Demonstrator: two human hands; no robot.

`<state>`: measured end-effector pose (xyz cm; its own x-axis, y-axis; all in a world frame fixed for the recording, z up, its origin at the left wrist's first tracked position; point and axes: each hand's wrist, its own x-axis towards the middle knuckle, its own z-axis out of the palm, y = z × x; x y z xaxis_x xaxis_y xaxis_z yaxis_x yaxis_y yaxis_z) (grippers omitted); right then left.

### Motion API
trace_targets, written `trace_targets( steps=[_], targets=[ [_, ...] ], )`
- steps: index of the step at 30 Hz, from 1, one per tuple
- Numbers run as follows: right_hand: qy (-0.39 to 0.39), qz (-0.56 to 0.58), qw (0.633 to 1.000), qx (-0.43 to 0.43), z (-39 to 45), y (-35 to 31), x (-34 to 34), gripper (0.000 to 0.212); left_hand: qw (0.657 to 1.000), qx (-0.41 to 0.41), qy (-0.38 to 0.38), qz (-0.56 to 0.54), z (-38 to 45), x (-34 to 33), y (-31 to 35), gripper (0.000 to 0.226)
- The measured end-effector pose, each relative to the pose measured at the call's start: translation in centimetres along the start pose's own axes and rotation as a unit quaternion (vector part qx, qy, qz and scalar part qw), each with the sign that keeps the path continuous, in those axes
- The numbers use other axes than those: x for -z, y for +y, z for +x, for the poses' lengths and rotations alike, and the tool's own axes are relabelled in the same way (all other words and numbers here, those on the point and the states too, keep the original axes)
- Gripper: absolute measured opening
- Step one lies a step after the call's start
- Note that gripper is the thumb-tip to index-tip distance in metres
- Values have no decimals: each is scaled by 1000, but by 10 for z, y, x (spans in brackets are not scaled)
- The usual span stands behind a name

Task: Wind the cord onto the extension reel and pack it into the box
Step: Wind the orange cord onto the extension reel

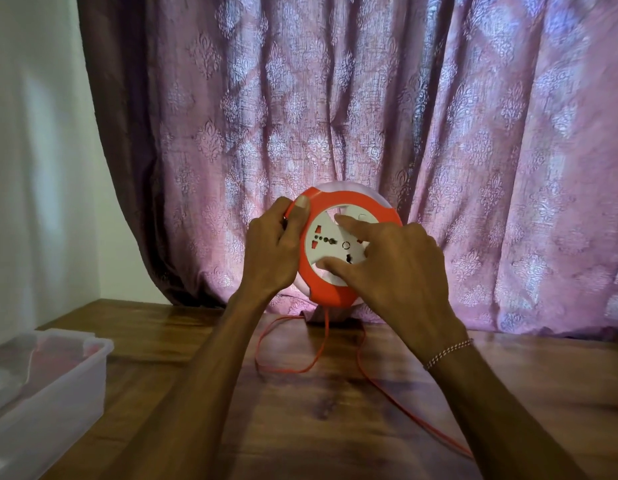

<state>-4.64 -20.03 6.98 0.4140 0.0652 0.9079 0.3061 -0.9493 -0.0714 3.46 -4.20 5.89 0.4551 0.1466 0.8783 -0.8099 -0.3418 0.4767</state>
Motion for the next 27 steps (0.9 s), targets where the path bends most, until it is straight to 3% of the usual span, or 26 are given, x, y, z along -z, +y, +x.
trace_targets(
  steps=[17,21,24,27],
  targets=[
    [26,93,995,-29,0,2,-12,68,1000,1,8,3,0,2,0,49],
    [-13,13,999,29,4,8,-1,65,1000,9,11,-6,1,1,-1,52],
    [-56,-17,997,57,10,12,15,55,1000,6,2,-1,2,1,-2,50],
    [-9,-21,991,135,13,13,25,28,1000,0,-7,4,1,1,0,50]
  ],
)
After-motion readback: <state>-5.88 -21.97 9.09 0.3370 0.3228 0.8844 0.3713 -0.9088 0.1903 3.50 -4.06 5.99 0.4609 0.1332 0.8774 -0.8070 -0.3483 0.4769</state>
